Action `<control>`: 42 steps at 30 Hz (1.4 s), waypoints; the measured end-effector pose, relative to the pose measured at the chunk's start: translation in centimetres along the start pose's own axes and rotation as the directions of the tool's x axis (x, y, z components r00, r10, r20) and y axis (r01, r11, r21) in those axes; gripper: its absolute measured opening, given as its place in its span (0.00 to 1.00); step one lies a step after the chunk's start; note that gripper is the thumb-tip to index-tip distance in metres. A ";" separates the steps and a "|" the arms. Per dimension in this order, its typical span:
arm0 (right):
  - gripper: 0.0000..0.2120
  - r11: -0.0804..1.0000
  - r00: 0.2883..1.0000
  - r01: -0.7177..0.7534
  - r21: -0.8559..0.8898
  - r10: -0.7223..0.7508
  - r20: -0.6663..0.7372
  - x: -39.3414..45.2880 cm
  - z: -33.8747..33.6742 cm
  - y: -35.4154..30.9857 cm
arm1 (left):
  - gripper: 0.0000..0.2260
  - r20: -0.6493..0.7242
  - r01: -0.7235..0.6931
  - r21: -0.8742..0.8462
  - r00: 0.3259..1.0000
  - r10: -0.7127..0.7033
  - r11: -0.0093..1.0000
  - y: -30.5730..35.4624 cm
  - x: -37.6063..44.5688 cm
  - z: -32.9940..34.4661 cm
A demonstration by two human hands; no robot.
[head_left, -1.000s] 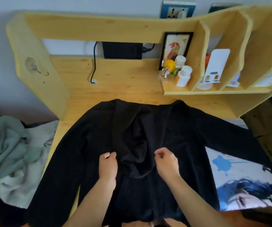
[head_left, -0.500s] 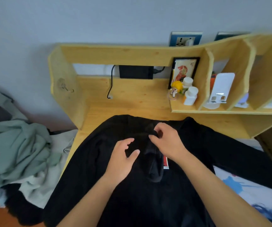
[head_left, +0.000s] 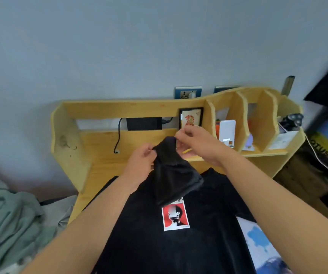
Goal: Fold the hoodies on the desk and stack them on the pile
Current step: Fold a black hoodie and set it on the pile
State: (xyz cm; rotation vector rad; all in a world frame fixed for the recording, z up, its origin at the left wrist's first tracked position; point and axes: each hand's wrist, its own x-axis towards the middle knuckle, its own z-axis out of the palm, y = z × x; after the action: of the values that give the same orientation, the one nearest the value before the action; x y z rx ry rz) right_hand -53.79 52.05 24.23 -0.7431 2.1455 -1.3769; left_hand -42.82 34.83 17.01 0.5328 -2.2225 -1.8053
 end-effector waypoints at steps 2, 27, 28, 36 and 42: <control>0.07 0.996 0.996 -0.085 0.025 0.085 -0.008 -1.1 -0.7 2.7 | 0.10 0.046 0.070 -0.126 0.997 -0.065 0.990 0.4 -0.4 -1.1; 0.12 0.974 0.985 -0.162 -0.158 0.151 -0.081 -1.9 8.7 9.2 | 0.07 0.180 0.159 -0.511 0.981 -0.076 0.845 -0.5 -2.4 -2.5; 0.12 0.972 0.984 -0.156 -0.177 0.136 -0.118 -2.0 9.0 9.2 | 0.07 0.182 0.162 -0.519 0.980 -0.077 0.839 -0.5 -2.4 -2.5; 0.11 0.958 0.934 -0.071 -0.278 -0.034 -0.356 -2.7 11.1 9.0 | 0.07 0.152 0.145 -0.624 0.986 -0.063 0.768 -0.3 -2.4 -1.5; 0.04 0.957 0.920 -0.092 -0.275 -0.024 -0.391 -2.2 10.3 9.1 | 0.07 0.155 0.149 -0.635 0.986 -0.064 0.758 0.0 -2.5 -1.6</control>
State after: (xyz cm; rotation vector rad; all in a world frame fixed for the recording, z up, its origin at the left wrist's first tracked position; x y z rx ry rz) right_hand -47.14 49.89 12.17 -0.5618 2.7038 -1.2917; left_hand -39.97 34.46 17.49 0.4048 -1.4739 -2.5432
